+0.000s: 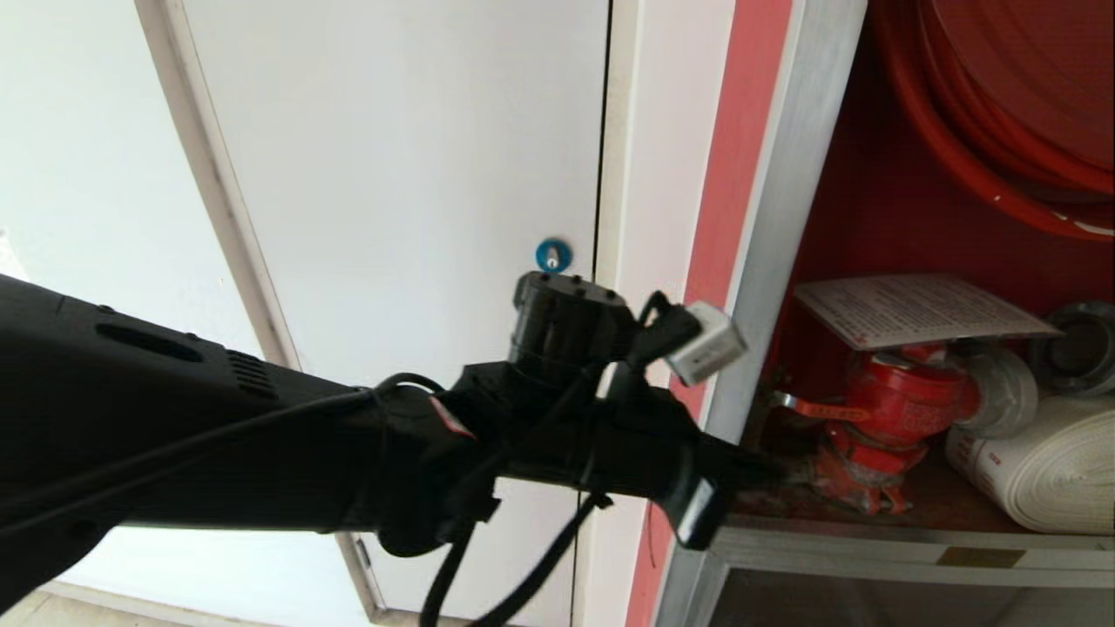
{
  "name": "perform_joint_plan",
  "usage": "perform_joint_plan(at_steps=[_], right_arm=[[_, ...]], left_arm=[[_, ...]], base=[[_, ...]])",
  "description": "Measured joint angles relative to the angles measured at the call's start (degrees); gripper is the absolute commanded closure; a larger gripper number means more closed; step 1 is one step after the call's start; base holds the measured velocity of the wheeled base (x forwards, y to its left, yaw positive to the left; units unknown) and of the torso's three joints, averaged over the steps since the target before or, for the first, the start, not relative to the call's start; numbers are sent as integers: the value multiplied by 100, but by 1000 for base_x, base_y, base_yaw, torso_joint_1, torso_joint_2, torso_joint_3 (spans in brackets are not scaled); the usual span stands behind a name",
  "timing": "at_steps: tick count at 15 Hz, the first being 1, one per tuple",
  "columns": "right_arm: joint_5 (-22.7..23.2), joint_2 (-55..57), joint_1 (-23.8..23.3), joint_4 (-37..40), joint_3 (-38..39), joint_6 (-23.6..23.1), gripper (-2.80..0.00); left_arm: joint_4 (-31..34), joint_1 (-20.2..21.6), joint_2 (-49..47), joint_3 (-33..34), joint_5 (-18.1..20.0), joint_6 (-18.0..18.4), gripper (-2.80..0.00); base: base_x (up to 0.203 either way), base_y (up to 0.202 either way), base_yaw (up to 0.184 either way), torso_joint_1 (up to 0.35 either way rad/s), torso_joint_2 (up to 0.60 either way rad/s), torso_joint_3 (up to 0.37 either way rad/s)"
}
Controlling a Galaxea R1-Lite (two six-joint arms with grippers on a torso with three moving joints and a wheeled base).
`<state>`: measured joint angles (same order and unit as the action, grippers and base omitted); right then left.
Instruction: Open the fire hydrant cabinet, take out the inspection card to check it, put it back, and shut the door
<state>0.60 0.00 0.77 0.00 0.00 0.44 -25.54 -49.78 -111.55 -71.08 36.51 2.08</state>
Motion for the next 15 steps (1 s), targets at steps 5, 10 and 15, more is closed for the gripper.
perform_joint_plan(at_steps=[5, 10, 15], right_arm=[[0, 0, 0, 0, 0, 0, 0], [-2, 0, 0, 0, 0, 0, 0], [0, 0, -2, 0, 0, 0, 0]], left_arm=[[-17, 1235, 990, 1271, 26, 137, 0], [-15, 2248, 2246, 2488, 14, 340, 0], [-12, 3012, 3664, 3342, -122, 333, 0]], base=[[0, 0, 0, 0, 0, 0], [0, 0, 0, 0, 0, 0], [0, 0, 0, 0, 0, 0]])
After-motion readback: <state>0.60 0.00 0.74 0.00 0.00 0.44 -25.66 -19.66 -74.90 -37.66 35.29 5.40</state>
